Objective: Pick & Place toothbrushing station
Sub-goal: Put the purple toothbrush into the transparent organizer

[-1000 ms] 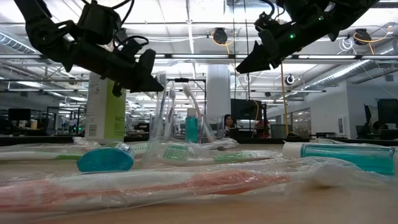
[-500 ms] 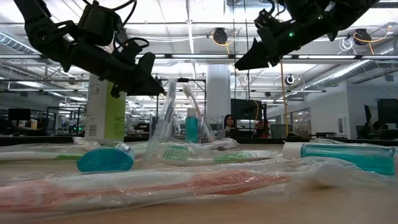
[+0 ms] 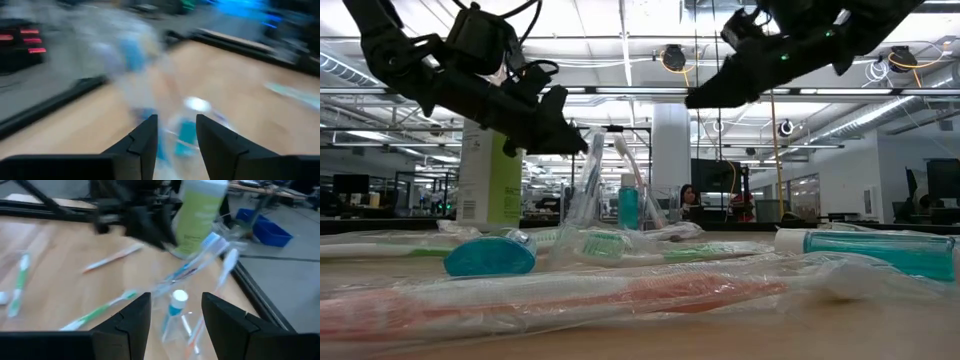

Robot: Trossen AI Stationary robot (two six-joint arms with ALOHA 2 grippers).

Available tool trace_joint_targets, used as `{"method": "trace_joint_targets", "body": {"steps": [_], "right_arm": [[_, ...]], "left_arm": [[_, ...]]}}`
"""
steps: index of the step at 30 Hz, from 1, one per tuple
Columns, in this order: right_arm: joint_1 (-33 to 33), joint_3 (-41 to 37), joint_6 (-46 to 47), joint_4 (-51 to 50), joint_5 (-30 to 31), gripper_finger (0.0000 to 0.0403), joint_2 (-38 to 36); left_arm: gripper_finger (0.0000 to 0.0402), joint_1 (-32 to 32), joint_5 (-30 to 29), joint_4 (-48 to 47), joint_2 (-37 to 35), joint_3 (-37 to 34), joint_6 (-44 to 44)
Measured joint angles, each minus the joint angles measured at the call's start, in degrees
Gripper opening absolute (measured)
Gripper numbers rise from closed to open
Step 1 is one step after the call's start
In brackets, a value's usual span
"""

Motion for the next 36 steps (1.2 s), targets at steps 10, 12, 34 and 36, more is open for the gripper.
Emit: {"method": "trace_joint_targets", "body": {"steps": [10,12,34,36], "right_arm": [[4.28,1.42,-7.83,8.80,-15.29,0.0169,14.36],[5.91,3.51,-9.37,8.64,-15.31,0.0169,17.27],[5.43,4.43,9.13,4.57,6.22,0.0169,26.99],[4.84,4.15,9.13,3.46,7.78,0.0169,26.99]], "left_arm": [[0.0127,2.10,13.98,-0.31,0.00,0.02,19.81],[0.0127,2.57,13.79,-0.38,0.00,0.02,20.30],[0.0127,2.80,13.76,-2.91,-0.02,0.02,10.30],[0.0127,2.80,13.79,-2.95,-0.02,0.02,9.86]]}}
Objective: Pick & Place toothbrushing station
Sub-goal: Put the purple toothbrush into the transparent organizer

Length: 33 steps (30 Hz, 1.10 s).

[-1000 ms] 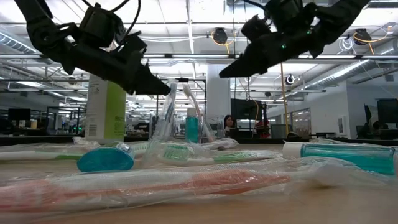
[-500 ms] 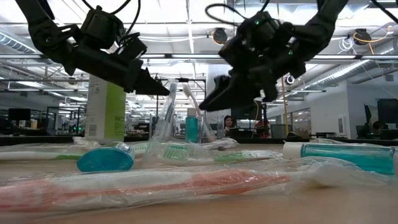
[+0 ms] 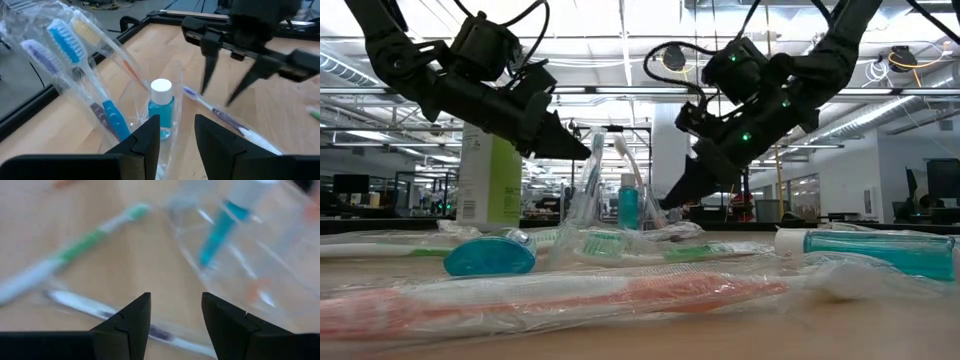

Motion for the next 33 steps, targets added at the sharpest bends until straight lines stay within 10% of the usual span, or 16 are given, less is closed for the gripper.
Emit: {"method": "trace_joint_targets", "body": {"steps": [6,12,33], "right_arm": [[-1.85,-0.84,0.12,-2.93,11.45,0.0169,0.00],[-4.78,-0.96,5.46,-3.49,2.58,0.0169,0.02],[-7.35,-1.06,3.77,-12.28,2.40,0.0169,-4.41]], "left_arm": [[0.0127,-0.09,0.00,-0.42,0.00,0.00,-0.53],[0.0127,-0.09,-0.02,-0.43,0.00,0.00,-0.68],[0.0127,-0.04,-0.11,-1.24,0.00,0.00,-0.73]]}}
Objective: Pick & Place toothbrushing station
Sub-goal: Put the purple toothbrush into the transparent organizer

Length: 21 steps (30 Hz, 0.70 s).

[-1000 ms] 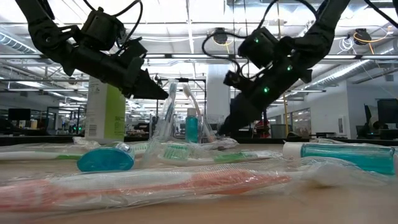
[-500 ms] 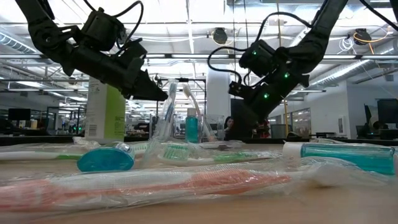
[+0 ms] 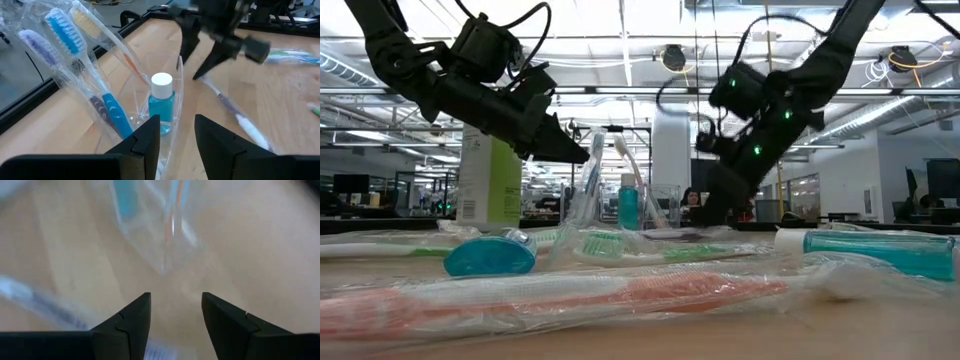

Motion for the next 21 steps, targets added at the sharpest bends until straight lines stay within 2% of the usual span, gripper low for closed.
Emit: {"method": "trace_joint_targets", "body": {"steps": [4,8,10,14,21], "right_arm": [[1.03,0.01,-3.47,-3.62,-0.58,0.0169,-6.29],[2.46,0.05,-9.82,-7.36,-9.79,0.0169,-10.46],[3.19,0.12,-15.05,-8.21,-13.53,0.0169,-10.60],[3.98,0.03,-24.79,-8.32,-14.80,0.0169,-8.98],[2.66,0.05,-28.29,-8.63,-14.40,0.0169,-3.10]], "left_arm": [[0.0127,0.00,-0.05,-0.28,0.00,0.00,0.62],[0.0127,-0.02,-0.05,-0.60,0.00,0.00,0.08],[0.0127,0.00,-0.05,-1.06,0.00,0.00,-0.18],[0.0127,0.00,-0.05,-0.85,0.00,0.00,-0.12],[0.0127,-0.01,-0.05,-0.77,0.00,0.00,1.38]]}}
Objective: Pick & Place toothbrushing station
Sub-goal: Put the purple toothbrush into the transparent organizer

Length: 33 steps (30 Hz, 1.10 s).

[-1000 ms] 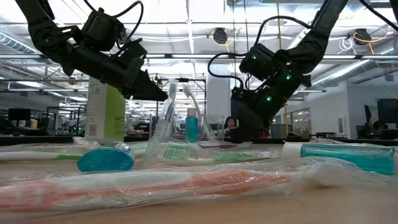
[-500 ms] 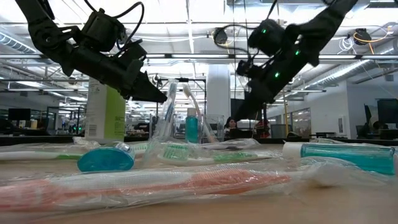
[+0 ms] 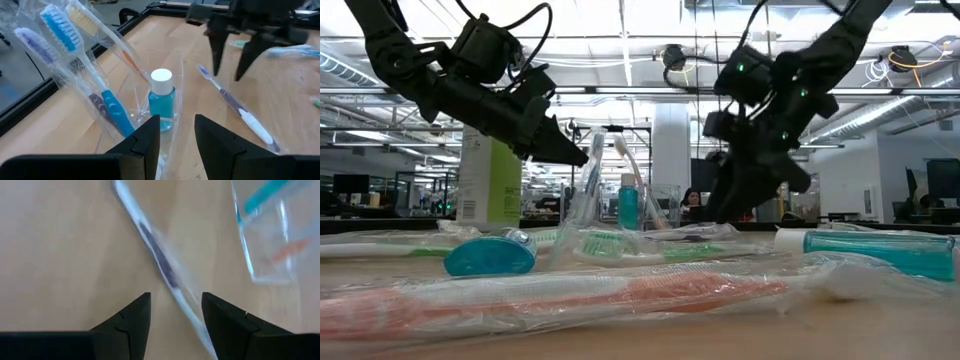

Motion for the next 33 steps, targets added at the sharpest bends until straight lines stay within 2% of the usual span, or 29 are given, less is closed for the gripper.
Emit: {"method": "trace_joint_targets", "body": {"steps": [6,14,17,25,29,33], "right_arm": [[-1.28,0.00,-1.56,0.68,7.90,0.0169,2.74],[-1.35,0.20,-6.96,-0.01,8.72,0.0162,4.83],[-1.34,0.20,-7.31,0.29,8.70,0.0134,4.94],[-0.89,0.07,-8.65,0.01,8.54,0.0018,4.99],[1.99,-0.07,-14.38,-0.81,10.51,0.0013,2.61],[7.33,-0.10,-23.87,-0.43,19.85,0.0014,-2.57]], "left_arm": [[0.0127,0.01,0.01,0.05,0.00,0.00,0.84],[0.0127,0.01,0.01,0.07,0.00,0.00,0.92],[0.0127,0.01,0.01,0.06,0.00,0.00,0.92],[0.0127,0.01,0.02,0.04,0.00,0.00,0.84],[0.0127,0.01,0.03,0.02,0.00,0.00,0.80],[0.0127,0.01,0.03,0.00,0.00,0.00,0.74]]}}
